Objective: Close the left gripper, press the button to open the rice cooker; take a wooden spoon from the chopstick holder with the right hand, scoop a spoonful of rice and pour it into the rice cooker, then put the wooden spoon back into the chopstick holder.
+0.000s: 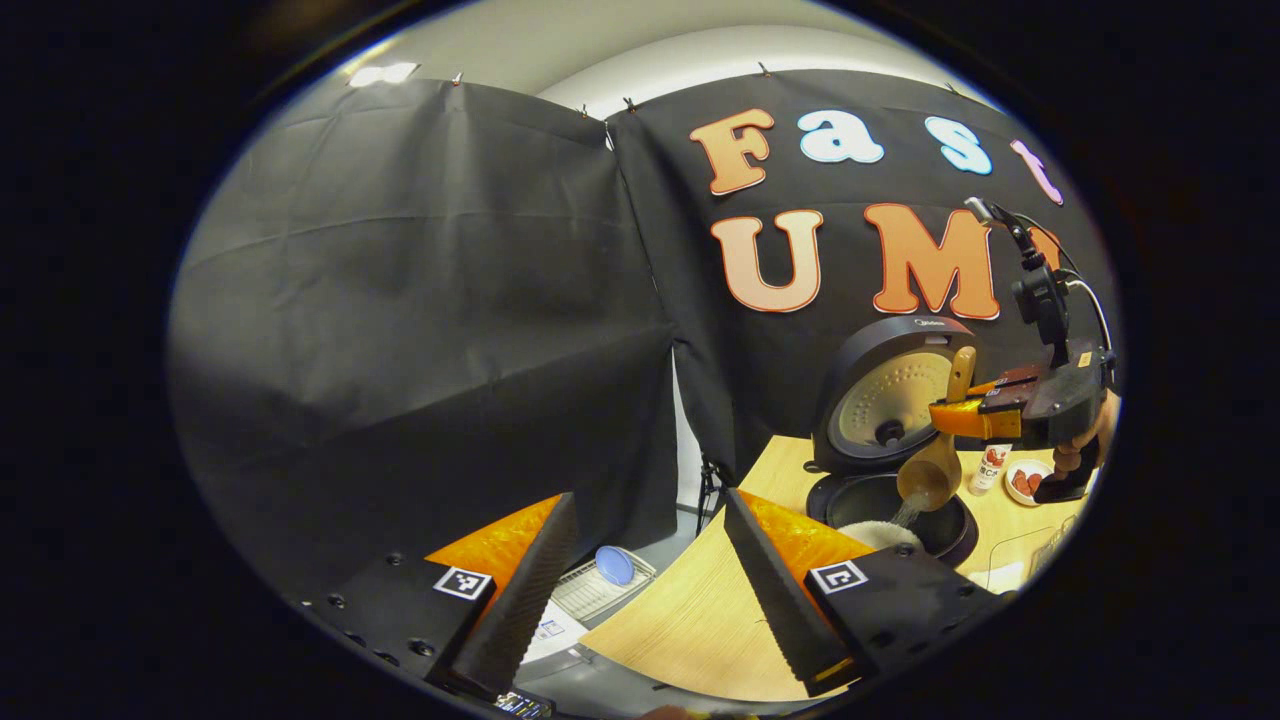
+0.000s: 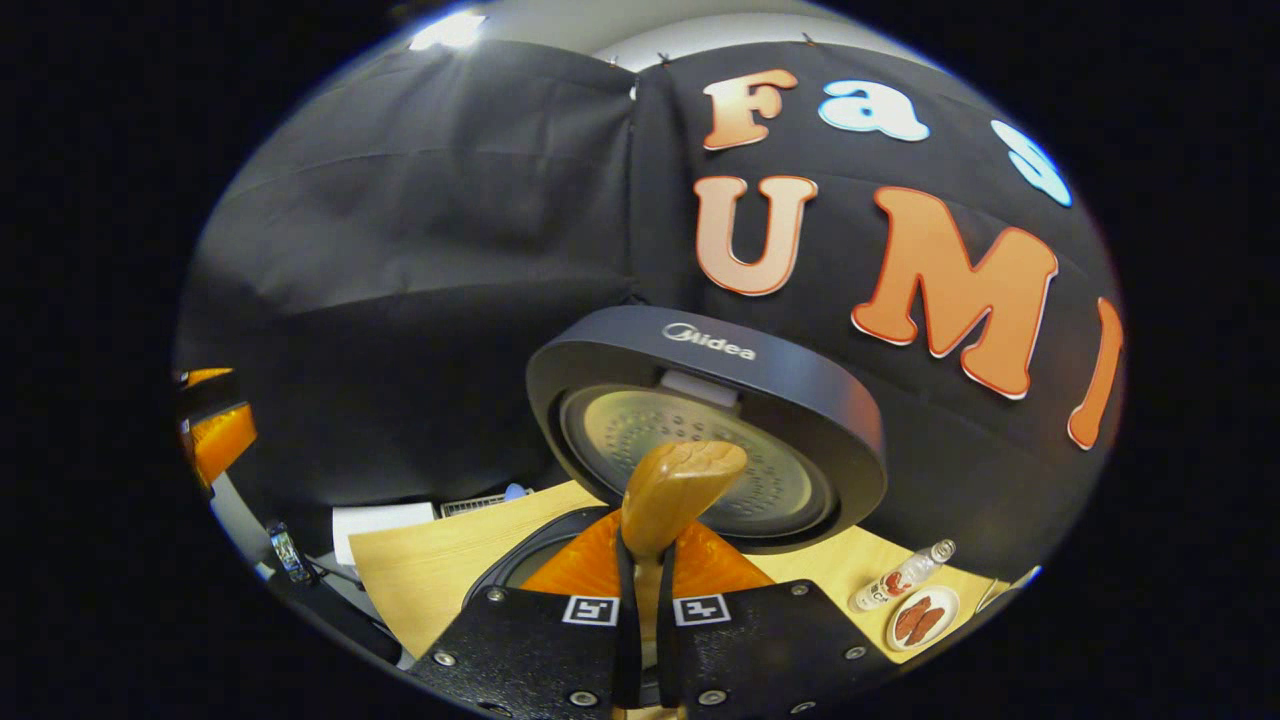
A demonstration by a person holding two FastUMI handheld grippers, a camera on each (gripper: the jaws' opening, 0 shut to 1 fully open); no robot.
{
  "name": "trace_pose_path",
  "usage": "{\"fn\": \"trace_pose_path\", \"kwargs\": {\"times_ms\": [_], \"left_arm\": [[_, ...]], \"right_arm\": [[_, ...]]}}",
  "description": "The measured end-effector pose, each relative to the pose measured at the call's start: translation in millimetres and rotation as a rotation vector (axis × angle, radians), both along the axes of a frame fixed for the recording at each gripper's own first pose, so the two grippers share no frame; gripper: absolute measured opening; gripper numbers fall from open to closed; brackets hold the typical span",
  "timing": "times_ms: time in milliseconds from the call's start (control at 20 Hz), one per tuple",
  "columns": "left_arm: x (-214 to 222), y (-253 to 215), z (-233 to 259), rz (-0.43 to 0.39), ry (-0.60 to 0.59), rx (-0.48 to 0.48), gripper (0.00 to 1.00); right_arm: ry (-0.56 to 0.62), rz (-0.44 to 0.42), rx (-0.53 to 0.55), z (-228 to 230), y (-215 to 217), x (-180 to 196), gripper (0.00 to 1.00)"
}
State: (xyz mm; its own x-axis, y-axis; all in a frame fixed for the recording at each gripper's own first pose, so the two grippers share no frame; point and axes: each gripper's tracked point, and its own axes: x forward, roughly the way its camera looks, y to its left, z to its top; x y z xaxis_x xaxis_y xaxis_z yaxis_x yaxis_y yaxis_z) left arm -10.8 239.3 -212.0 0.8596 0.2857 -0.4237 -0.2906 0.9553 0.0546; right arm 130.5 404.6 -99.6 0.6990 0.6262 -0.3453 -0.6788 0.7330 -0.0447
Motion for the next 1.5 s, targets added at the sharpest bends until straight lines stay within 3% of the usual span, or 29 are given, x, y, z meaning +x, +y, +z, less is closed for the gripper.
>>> {"fn": "trace_pose_path", "kwargs": {"times_ms": [250, 550, 1150, 1200, 1500], "left_arm": [[-6.6, -6.0, 4.9, 0.0, -0.003, 0.003, 0.99], [-12.1, -24.9, 13.7, -0.03, -0.012, 0.01, 1.0], [9.4, -99.2, 26.5, -0.17, -0.022, -0.001, 1.0], [11.4, -104.9, 27.4, -0.181, -0.022, -0.004, 0.92], [25.1, -142.1, 39.0, -0.247, -0.03, -0.009, 0.92]], "right_arm": [[-0.102, 0.007, -0.029, 10.4, -16.3, -3.3, 0.06], [0.017, -0.111, 0.066, 3.1, -84.7, -6.5, 0.06], [0.235, -0.546, 0.157, -64.8, -292.7, -26.9, 0.06], [0.252, -0.589, 0.17, -71.0, -312.6, -31.5, 0.06], [0.291, -0.798, 0.199, -100.1, -412.9, -52.0, 0.06]]}}
